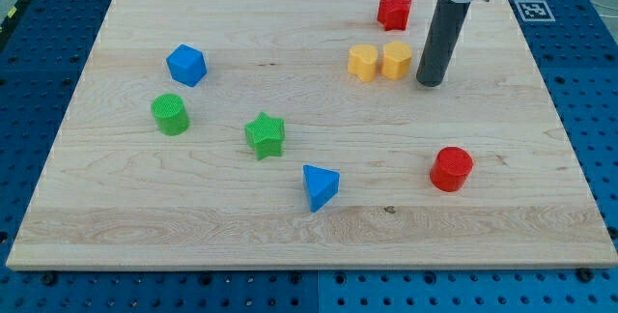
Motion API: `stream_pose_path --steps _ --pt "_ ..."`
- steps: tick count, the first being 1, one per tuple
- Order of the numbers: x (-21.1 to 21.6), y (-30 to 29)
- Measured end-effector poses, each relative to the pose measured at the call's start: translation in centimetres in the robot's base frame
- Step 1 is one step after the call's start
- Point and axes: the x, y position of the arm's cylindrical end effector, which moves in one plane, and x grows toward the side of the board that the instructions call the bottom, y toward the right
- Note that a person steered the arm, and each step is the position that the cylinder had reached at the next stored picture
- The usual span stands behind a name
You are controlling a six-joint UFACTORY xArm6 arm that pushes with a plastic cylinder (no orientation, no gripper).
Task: Move the red star slightly left
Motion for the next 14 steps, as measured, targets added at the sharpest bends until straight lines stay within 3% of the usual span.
stream_pose_path --steps 2,7,14 --pt "-1.8 1.6" --pt "-14.7 2.7" --pt "-14.3 -0.1"
